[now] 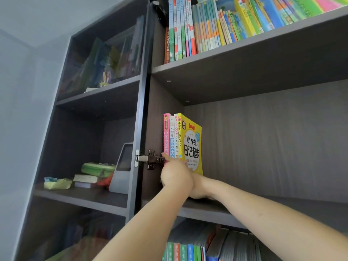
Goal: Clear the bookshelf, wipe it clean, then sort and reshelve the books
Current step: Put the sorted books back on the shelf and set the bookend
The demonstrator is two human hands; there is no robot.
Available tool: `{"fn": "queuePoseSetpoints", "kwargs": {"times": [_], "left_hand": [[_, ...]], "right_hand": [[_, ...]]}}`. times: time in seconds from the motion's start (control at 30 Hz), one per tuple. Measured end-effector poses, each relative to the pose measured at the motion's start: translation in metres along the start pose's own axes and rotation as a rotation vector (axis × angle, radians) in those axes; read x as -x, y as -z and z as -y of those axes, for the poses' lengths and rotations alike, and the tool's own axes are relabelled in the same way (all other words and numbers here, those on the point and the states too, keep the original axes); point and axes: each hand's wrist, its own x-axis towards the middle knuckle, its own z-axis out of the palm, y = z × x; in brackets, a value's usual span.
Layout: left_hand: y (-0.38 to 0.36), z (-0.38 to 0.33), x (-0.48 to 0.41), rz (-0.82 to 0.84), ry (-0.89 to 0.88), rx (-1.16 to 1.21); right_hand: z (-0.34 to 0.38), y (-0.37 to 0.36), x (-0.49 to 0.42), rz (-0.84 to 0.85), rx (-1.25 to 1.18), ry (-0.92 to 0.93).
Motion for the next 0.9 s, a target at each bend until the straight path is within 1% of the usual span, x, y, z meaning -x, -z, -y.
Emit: {"fn": "queuePoseSetpoints", "kwargs": {"times": [0.03,0.13,0.2,0.27,0.37,0.43,0.6,0.7,0.73,0.8,0.83,0.9], "left_hand": [[0.001,-0.001,0.001,0.010,-0.008,-0.032],[0.007,-0.002,0.007,-0.009,-0.059,-0.128],[0.010,-0.002,0.005,0.015,-0.069,-0.203],[0.012,0.000,0.004,0.072,-0.109,-0.315],[0.021,0.003,0.003,0.068,-0.247,-0.356],[0.038,0.008,0.005,0.034,-0.267,-0.275],[0.062,0.024,0.013,-0.010,-0.183,-0.017],[0.062,0.033,0.025,-0.021,-0.178,0.046],[0.062,0.035,0.030,-0.024,-0.182,0.062],[0.063,0.039,0.038,-0.031,-0.192,0.087],[0.066,0.042,0.044,-0.042,-0.189,0.080],[0.071,0.049,0.057,-0.068,-0.211,0.048]], "right_hand": [[0.000,0.002,0.002,-0.002,0.013,-0.035],[0.004,0.007,0.007,-0.045,0.012,-0.017],[0.006,0.008,0.005,0.004,-0.008,-0.008],[0.007,0.013,0.005,0.029,0.008,0.012],[0.009,0.025,0.008,0.043,0.001,-0.038],[0.007,0.032,0.009,0.040,-0.054,-0.072],[0.009,0.038,0.009,0.024,-0.198,-0.130],[0.008,0.042,0.009,-0.001,-0.244,-0.194],[0.006,0.043,0.008,-0.024,-0.241,-0.209],[0.003,0.046,0.013,-0.139,-0.145,-0.223],[0.007,0.047,0.023,-0.234,-0.059,-0.209],[0.016,0.043,0.048,-0.488,0.081,-0.137]]}}
